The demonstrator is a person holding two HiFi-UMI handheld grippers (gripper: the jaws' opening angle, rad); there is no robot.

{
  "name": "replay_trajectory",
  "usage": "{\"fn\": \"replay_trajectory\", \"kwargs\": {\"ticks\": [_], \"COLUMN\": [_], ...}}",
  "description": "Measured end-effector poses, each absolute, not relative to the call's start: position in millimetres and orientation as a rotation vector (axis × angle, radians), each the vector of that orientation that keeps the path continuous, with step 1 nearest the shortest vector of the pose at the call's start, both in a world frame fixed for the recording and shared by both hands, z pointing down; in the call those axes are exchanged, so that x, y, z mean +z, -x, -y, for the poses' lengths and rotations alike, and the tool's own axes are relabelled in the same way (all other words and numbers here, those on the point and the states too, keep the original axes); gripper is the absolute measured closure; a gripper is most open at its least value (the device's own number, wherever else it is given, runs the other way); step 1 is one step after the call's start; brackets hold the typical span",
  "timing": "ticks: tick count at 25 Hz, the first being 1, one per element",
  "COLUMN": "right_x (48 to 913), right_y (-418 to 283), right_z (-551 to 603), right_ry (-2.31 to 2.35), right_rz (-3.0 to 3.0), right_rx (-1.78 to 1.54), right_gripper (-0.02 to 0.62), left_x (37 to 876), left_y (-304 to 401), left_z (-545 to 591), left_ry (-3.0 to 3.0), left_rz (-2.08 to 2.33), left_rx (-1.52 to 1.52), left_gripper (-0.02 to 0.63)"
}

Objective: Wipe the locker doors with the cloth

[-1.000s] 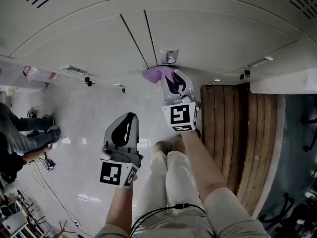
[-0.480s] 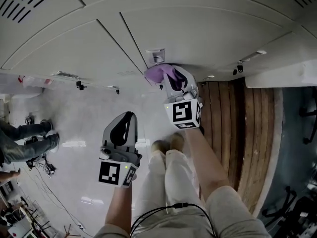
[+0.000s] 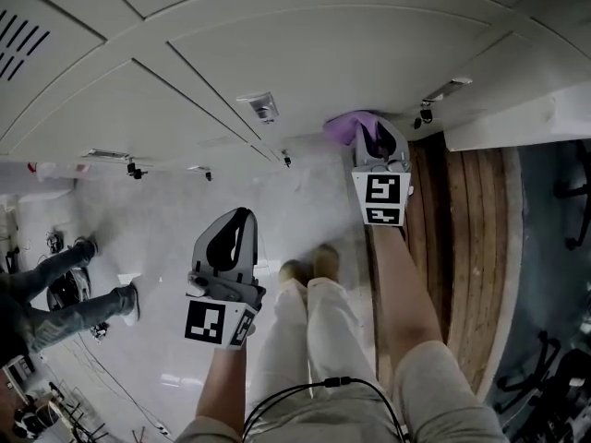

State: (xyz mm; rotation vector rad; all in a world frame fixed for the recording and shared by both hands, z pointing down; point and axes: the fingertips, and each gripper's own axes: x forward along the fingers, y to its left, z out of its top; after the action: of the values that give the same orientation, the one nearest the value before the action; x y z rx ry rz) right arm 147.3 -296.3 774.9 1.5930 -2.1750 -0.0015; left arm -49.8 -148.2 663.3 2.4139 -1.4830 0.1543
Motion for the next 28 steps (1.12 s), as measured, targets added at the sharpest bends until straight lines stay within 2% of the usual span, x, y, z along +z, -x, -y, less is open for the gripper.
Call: {"fn": "replay_trajectory", "kwargs": {"ticks": [14,28], "right_x": [778,645], "right_y": [-216,-195], "right_z": [294,231], "right_ry": [-1.817,-1.766], "right_rz": [2.054,2.411], "right_rx": [0.175,0.159], "right_gripper": [0.532,0.533], "left_x": [660,594], "left_y": [49,80], "left_z": [140,142], "left_ry": [-2.438,-2.477], "left_rz": [1.494,1.599], "left_rx": [0.172,0.125], "left_gripper": [0.588,0.588]}}
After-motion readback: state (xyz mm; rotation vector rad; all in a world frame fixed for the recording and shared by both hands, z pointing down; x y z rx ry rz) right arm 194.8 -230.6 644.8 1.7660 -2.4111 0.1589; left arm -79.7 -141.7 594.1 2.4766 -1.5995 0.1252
